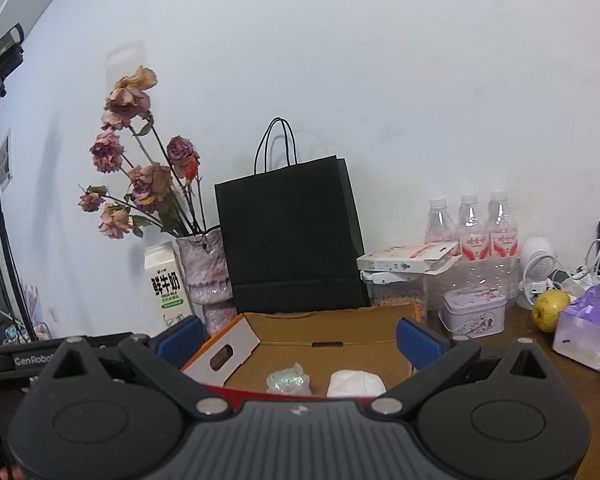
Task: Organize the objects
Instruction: 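Withdraw both grippers from the box back over the table items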
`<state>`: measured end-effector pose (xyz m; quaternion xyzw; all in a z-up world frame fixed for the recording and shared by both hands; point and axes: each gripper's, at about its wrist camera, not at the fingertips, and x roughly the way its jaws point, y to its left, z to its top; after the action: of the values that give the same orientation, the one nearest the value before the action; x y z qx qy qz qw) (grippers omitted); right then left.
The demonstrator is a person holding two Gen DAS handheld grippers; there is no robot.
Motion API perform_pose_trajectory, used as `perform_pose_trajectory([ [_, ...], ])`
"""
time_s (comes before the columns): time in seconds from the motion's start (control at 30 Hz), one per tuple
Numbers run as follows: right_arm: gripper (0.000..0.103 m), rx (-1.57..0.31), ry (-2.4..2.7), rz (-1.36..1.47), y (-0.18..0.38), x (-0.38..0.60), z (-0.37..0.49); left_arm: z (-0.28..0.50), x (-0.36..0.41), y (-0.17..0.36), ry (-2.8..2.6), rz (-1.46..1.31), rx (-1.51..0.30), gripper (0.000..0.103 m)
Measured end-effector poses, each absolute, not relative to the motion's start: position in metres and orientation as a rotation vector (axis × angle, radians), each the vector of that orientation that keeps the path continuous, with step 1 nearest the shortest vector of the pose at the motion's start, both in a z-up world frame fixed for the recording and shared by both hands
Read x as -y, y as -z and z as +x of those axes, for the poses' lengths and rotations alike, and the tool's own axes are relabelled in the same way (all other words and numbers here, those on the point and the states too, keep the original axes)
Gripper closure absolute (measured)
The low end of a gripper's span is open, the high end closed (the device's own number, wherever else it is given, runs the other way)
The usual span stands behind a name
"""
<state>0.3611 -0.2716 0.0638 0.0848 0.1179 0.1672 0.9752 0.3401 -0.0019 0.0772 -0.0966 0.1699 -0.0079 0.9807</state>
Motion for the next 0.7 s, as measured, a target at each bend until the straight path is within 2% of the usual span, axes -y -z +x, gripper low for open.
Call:
perform_pose_trajectory([
  [0.7, 0.000, -0.288, -0.334, 0.115, -0.040, 0.278, 0.266, 0.247, 0.011, -0.058, 0.048, -0.136, -0.407, 0.000],
])
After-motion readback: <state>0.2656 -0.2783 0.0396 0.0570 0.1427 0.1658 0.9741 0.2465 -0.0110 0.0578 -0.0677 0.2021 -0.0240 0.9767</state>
